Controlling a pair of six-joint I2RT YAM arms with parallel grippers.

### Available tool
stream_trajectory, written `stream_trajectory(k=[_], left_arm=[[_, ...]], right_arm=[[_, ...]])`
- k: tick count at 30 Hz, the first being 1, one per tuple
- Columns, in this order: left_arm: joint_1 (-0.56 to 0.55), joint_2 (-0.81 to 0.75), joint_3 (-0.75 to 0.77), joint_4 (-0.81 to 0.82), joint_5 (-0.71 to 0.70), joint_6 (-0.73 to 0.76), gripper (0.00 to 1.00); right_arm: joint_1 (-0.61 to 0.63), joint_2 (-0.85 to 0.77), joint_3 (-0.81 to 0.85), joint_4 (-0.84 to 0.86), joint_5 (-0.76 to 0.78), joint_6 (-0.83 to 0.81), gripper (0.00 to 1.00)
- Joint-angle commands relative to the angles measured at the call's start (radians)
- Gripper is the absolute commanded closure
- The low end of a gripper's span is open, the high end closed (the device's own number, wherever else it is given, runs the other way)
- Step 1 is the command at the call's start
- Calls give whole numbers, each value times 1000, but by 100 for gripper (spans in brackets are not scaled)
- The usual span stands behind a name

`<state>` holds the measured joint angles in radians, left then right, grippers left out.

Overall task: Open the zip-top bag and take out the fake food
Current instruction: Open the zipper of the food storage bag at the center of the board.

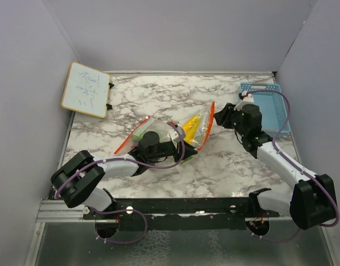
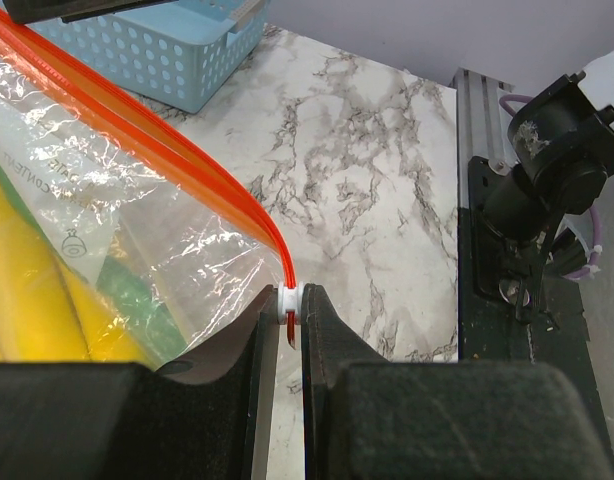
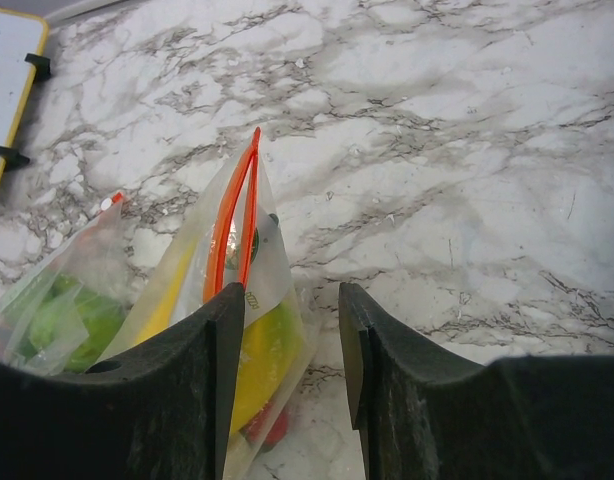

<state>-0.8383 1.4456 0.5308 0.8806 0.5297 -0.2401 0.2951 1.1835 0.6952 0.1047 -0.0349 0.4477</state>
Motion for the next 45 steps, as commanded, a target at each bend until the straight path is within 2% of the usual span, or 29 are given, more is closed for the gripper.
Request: stream_trajectory(k=[1, 18, 31, 38, 40, 43, 45], left_arm=[[-5, -24, -3, -1, -13, 11, 100], [-4, -39, -16, 3, -22, 2, 100], [-6, -10, -15, 26, -16, -6, 100], [-7, 5, -4, 38, -11, -16, 100], [-9, 4, -1, 37, -10, -20, 89], [-11, 2, 8, 30, 0, -24, 55], [-11, -1, 14, 23, -6, -28, 38]], right_arm=[[3, 8, 32, 12, -5, -1, 57], [3, 116, 26, 81, -72, 17, 57], [4, 73, -72, 277, -367, 25, 54], [4, 95, -100, 293, -413, 22, 54], [4, 105, -111, 296, -419, 24, 54], [3, 108, -137, 305, -429, 25, 54], [4, 107, -143, 305, -440, 18, 54]])
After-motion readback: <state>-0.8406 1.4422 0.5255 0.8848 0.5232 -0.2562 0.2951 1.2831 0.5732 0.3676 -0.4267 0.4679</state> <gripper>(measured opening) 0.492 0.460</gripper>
